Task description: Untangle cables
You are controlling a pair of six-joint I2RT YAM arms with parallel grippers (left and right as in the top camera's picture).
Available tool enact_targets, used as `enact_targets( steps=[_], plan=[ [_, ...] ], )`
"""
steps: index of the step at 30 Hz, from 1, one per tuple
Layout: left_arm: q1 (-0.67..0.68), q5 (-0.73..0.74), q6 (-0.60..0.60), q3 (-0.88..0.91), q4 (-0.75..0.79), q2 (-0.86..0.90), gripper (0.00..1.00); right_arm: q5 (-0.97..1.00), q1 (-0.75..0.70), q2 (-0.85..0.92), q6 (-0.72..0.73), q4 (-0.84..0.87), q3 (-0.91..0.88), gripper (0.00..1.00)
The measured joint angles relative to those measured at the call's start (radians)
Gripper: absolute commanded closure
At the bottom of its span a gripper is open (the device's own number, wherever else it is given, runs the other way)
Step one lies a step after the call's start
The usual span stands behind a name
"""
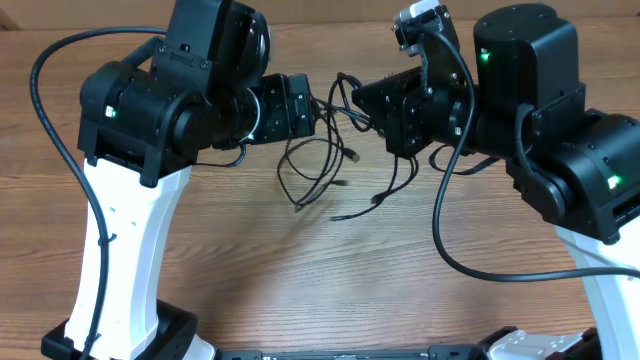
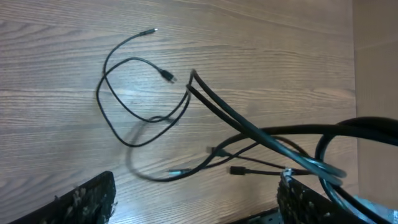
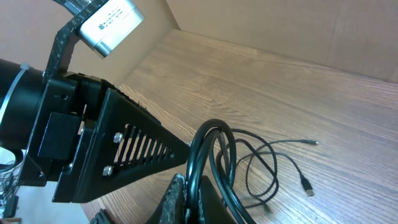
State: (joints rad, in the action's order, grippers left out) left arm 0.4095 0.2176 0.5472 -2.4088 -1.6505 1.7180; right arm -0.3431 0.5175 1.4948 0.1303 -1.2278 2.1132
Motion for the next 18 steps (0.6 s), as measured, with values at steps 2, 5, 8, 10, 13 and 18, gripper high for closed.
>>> enact_targets(
  steps=[2,5,8,10,13,18],
  plan=[
    [0.0,-0.002,0.026,0.0,-0.005,0.0,0.22,0.002,0.0,-0.001,0.0,0.0,0.0,0.96],
    [-0.011,-0.026,0.145,0.0,-0.033,0.0,0.2,0.003,0.0,-0.005,0.0,0.0,0.0,0.96],
    [-0.036,-0.05,0.311,0.0,-0.037,0.0,0.17,0.003,0.0,-0.009,-0.009,0.0,0.0,0.96],
    [-0.046,-0.066,0.41,0.0,-0.037,0.001,0.15,0.003,0.0,-0.011,-0.023,-0.002,0.0,0.96],
    [-0.046,-0.078,0.505,0.0,-0.036,0.005,0.12,0.003,0.0,-0.011,-0.044,-0.02,0.0,0.96],
    [-0.046,-0.098,0.583,0.0,-0.037,0.03,0.16,0.003,0.0,-0.011,-0.084,-0.049,0.0,0.96]
  ],
)
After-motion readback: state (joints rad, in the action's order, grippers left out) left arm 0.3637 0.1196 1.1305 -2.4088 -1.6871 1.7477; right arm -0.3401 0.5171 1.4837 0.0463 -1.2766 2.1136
